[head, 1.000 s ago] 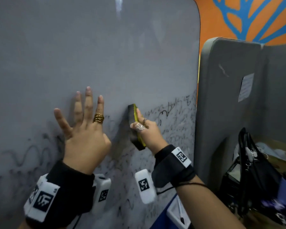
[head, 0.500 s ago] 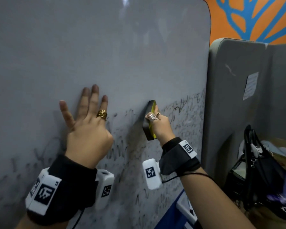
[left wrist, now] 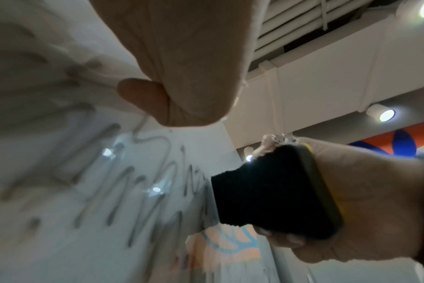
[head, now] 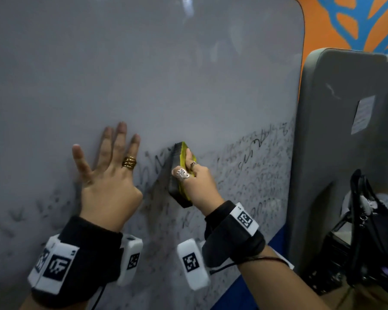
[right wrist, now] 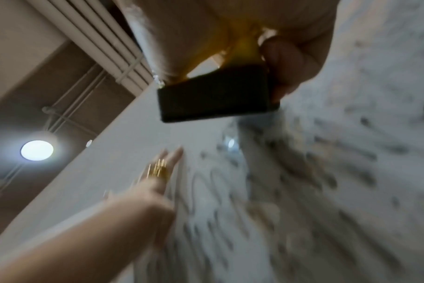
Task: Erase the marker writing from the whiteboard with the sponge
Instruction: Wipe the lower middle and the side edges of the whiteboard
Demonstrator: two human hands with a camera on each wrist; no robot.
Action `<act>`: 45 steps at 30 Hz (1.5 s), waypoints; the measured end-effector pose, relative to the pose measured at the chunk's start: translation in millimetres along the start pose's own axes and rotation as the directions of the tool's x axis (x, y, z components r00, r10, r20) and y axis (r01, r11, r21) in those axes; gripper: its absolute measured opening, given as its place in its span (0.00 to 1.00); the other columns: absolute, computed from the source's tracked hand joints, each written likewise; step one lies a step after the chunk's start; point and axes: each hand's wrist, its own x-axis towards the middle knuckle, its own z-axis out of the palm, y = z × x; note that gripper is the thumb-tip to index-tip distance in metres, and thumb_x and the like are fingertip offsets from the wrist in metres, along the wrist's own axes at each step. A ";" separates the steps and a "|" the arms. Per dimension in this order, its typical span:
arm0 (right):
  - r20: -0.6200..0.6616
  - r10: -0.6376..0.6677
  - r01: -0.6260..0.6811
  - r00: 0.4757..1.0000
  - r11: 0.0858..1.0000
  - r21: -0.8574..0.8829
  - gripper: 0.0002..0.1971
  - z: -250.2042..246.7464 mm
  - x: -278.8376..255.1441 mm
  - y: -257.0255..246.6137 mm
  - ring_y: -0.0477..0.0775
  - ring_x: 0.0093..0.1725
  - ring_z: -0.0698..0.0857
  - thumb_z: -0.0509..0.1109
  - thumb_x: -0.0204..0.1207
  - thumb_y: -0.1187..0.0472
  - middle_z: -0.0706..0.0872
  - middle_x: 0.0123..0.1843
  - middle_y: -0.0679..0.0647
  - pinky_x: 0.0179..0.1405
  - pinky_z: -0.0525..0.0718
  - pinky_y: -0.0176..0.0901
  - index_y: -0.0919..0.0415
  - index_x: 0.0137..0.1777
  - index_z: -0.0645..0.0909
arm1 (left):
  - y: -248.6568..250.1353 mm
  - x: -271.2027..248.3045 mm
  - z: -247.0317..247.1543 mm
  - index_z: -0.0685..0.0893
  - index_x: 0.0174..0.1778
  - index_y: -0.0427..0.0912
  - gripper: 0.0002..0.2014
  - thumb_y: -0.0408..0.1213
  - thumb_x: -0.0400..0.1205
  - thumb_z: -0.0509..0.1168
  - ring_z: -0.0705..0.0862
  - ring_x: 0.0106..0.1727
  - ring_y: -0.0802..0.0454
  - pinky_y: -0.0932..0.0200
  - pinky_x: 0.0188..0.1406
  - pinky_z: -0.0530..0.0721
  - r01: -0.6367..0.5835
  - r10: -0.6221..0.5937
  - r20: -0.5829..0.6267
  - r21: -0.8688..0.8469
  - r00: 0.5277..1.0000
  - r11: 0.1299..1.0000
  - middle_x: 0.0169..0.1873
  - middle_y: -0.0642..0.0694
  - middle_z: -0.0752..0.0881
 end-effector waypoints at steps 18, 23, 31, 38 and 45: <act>-0.142 0.057 -0.057 0.988 0.998 0.007 0.33 44.7 -32.3 -37.7 0.61 0.72 0.74 0.66 0.78 0.49 0.79 0.71 0.58 0.70 0.70 0.48 0.58 0.80 0.62 | -47.0 -47.8 -5.8 0.69 0.78 0.41 0.41 0.36 0.63 0.46 0.61 0.80 0.45 0.35 0.73 0.28 0.044 -0.053 -0.082 -0.115 0.995 0.992 0.80 0.41 0.63; 0.022 -0.036 0.038 0.999 0.994 -0.105 0.34 79.7 -62.2 -55.9 0.57 0.74 0.71 0.65 0.77 0.47 0.76 0.74 0.54 0.68 0.67 0.43 0.53 0.82 0.59 | -69.2 -69.2 -4.8 0.64 0.81 0.42 0.46 0.33 0.59 0.53 0.57 0.82 0.44 0.34 0.70 0.24 0.186 -0.189 -0.024 -0.101 0.982 0.977 0.82 0.43 0.57; -0.171 0.134 -0.090 0.976 0.966 0.243 0.25 32.3 -29.2 -36.1 0.57 0.52 0.84 0.66 0.55 0.38 0.85 0.43 0.50 0.65 0.79 0.61 0.52 0.48 0.84 | -74.9 -75.2 -7.0 0.44 0.84 0.51 0.46 0.39 0.66 0.50 0.41 0.84 0.49 0.31 0.64 0.17 0.209 -0.209 0.001 0.027 0.978 0.977 0.84 0.50 0.38; -0.170 0.051 -0.044 0.984 0.998 0.048 0.36 63.0 -53.8 -45.6 0.58 0.70 0.76 0.66 0.74 0.46 0.81 0.68 0.58 0.72 0.71 0.53 0.56 0.81 0.61 | -78.9 -78.2 -9.9 0.53 0.84 0.50 0.45 0.40 0.63 0.48 0.51 0.83 0.48 0.32 0.68 0.21 0.179 -0.178 -0.014 0.026 0.984 0.984 0.84 0.48 0.49; 0.118 -0.105 0.119 0.987 0.985 -0.127 0.35 110.4 -86.4 -59.5 0.58 0.71 0.75 0.65 0.77 0.48 0.75 0.75 0.57 0.69 0.72 0.51 0.56 0.82 0.59 | -112.9 -75.9 -5.4 0.70 0.78 0.44 0.41 0.36 0.63 0.50 0.64 0.78 0.50 0.36 0.72 0.30 0.001 -0.001 -0.065 -0.003 0.998 1.000 0.80 0.46 0.64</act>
